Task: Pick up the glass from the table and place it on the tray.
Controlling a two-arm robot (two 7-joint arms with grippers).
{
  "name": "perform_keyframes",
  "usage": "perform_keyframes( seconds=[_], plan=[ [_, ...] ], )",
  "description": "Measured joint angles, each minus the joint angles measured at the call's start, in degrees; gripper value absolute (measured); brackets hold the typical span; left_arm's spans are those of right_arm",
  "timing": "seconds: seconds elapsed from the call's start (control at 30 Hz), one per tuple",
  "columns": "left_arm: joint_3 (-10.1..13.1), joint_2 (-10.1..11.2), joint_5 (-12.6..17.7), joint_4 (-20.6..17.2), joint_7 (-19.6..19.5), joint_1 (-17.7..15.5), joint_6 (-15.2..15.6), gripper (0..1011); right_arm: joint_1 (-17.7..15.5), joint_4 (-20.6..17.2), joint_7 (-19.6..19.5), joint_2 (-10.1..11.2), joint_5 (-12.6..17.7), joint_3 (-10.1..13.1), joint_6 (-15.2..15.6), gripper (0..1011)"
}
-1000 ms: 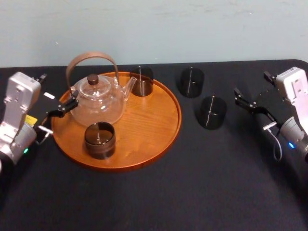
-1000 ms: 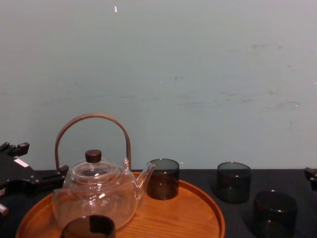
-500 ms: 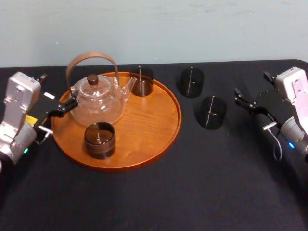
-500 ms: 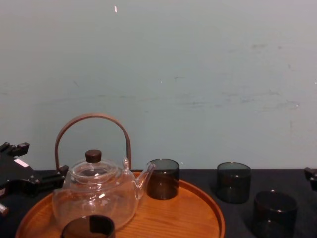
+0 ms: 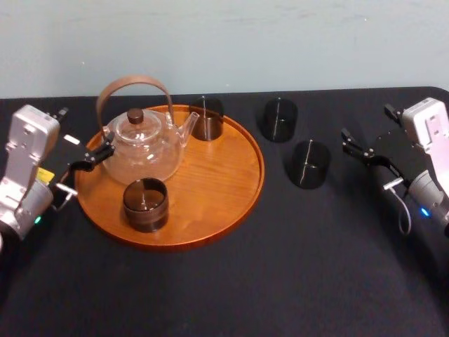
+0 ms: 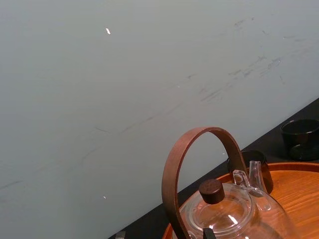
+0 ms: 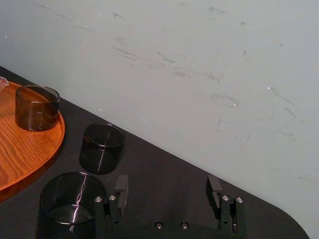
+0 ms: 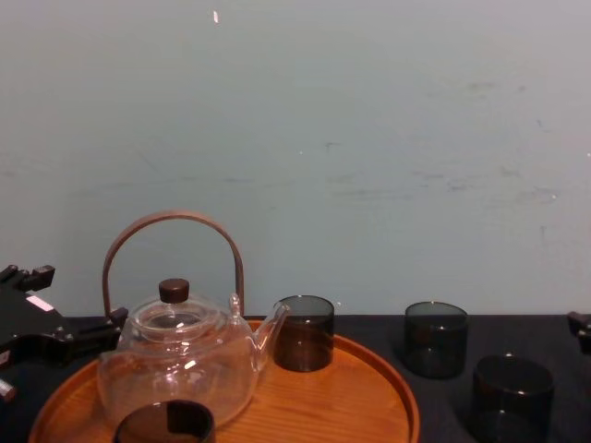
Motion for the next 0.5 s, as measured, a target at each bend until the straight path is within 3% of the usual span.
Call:
perform_keyframes(
  seconds=[0.5],
  plan=[
    [0.0, 0.0, 0.0, 0.0, 0.0, 0.0, 0.0, 1009, -4.46, -5.03, 3.69, 1.25, 1.22, 2.74, -0.04, 1000]
  ],
)
